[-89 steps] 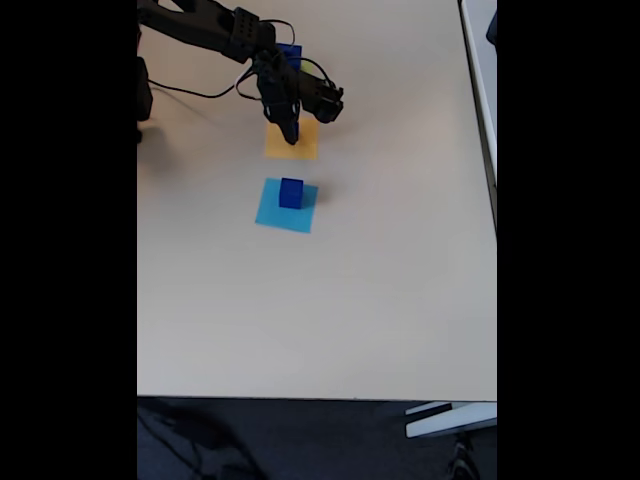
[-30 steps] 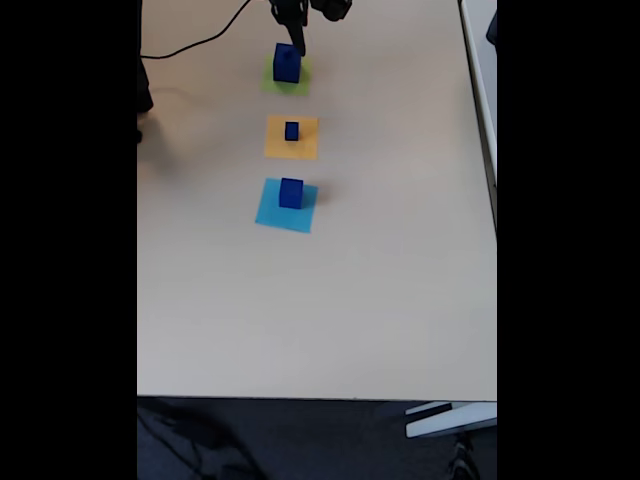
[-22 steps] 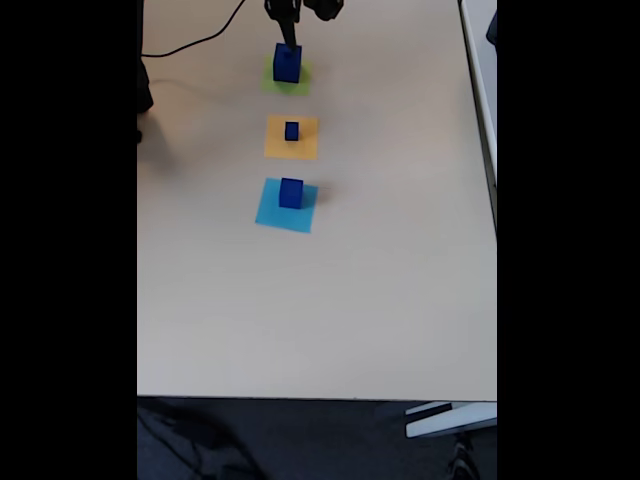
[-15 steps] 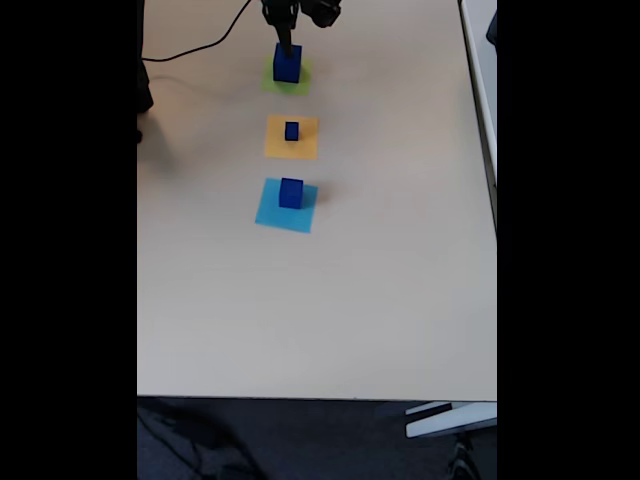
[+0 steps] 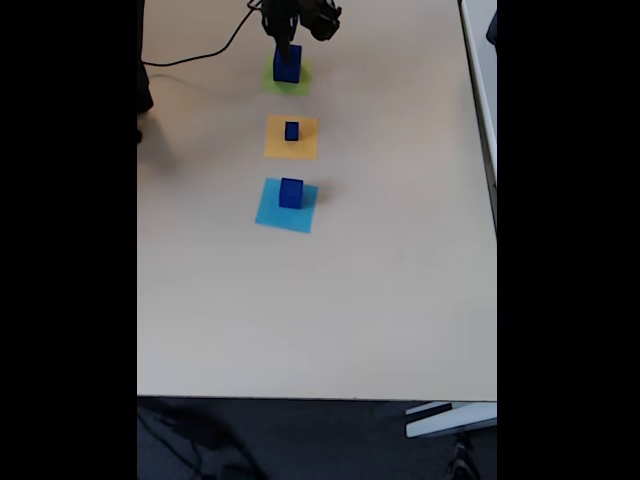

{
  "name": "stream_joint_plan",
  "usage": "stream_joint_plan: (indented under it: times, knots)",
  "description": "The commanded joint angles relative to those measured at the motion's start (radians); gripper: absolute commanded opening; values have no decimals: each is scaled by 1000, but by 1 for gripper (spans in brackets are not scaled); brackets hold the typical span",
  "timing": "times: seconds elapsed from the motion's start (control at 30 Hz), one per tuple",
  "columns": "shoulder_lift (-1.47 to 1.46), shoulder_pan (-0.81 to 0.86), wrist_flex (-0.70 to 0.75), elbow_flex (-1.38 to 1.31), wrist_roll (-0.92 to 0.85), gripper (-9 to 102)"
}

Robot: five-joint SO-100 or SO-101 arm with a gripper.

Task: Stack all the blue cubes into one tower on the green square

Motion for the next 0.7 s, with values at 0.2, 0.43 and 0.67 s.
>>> stream_joint_plan:
  times: [0.2,0.43,0.67]
  knots:
    - [58,9,-29,12,-12,22]
    - [71,17,-29,14,-28,22]
    - [98,34,-28,12,-66,22]
